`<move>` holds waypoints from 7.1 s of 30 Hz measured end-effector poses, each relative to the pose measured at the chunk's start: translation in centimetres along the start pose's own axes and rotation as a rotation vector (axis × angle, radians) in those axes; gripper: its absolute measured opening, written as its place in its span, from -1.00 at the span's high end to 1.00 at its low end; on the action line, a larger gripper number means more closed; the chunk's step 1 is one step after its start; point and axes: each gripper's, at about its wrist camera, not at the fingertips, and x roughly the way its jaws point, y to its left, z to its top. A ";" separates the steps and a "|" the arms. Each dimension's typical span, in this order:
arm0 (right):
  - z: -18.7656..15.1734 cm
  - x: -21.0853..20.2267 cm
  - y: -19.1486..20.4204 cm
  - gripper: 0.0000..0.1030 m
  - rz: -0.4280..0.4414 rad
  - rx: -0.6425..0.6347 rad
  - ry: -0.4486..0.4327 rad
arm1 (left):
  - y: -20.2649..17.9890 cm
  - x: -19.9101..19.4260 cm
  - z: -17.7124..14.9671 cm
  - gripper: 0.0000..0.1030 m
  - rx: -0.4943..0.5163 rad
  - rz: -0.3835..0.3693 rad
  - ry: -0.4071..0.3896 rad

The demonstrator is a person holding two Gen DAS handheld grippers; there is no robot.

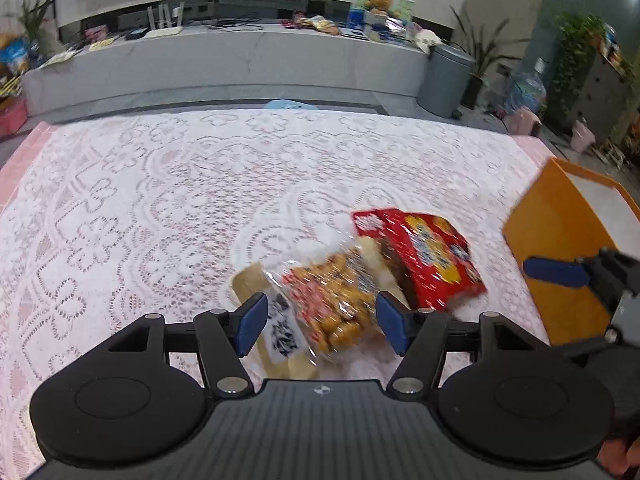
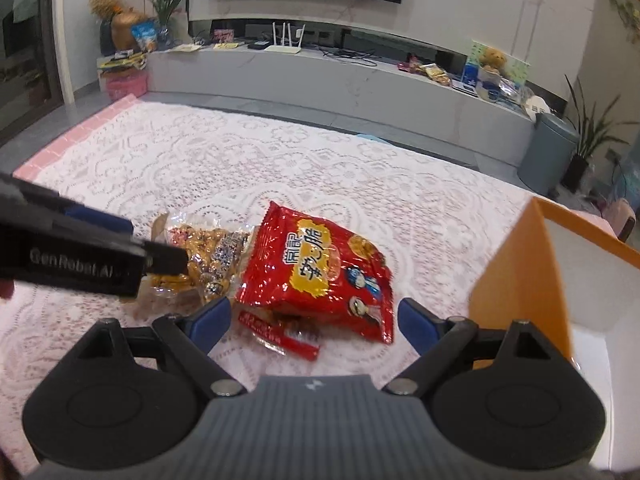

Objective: Organize snacks

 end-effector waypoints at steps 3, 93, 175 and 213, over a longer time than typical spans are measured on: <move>-0.2 1.3 0.7 -0.71 -0.001 -0.035 -0.014 | 1.1 1.2 -0.4 -0.46 -0.080 -0.020 0.008; -3.6 2.1 -1.1 -0.54 0.218 0.425 0.165 | 3.1 1.6 -2.4 -0.21 -0.158 -0.138 0.029; -4.8 0.9 -2.2 -0.14 0.108 0.406 0.175 | -7.0 1.1 -6.9 -0.32 0.605 -0.003 -0.037; -6.0 -4.0 -1.2 0.90 0.191 0.255 0.198 | -4.9 -4.7 -5.6 0.52 0.311 -0.073 -0.094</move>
